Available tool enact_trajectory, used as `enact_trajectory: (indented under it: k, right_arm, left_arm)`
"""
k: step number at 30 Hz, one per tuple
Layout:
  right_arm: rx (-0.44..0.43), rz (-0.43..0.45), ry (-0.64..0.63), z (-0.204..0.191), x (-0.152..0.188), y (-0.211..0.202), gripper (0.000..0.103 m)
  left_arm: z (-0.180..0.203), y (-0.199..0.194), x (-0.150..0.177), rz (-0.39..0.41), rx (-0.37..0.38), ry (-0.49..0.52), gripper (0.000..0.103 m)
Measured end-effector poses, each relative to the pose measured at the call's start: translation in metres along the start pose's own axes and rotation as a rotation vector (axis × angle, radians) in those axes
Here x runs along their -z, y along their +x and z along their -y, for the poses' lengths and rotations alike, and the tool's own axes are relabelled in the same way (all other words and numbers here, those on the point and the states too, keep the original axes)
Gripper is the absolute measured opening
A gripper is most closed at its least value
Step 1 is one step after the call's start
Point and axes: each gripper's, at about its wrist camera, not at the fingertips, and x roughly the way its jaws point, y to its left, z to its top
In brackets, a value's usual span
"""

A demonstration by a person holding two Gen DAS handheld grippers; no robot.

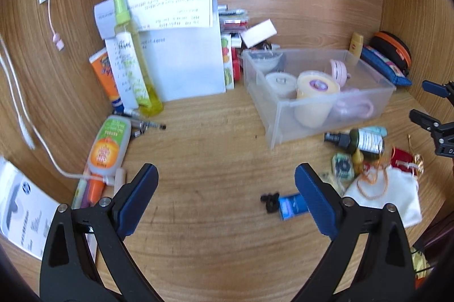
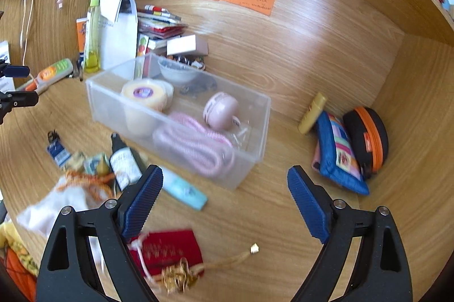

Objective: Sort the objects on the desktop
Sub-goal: 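Move the left tool to the black clip while the right tool approaches the red pouch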

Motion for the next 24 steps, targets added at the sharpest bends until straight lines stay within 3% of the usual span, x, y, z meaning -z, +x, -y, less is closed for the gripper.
enact_trajectory:
  k: [13,19,24]
  right_arm:
    - [0.008,-0.075,0.030,0.004,0.058,-0.015,0.088]
    - [-0.078,-0.094,0.061,0.002,0.075,-0.024,0.088]
    - [-0.096,-0.136,0.058,0.000,0.084,-0.017,0.088]
  left_arm:
    - [0.001,0.017,0.040,-0.100,0.023,-0.016,0.098]
    - [0.002,0.020,0.048,-0.111,0.024,-0.002,0.098]
    - [-0.002,0.024,0.047,-0.102,0.018,-0.004,0.098]
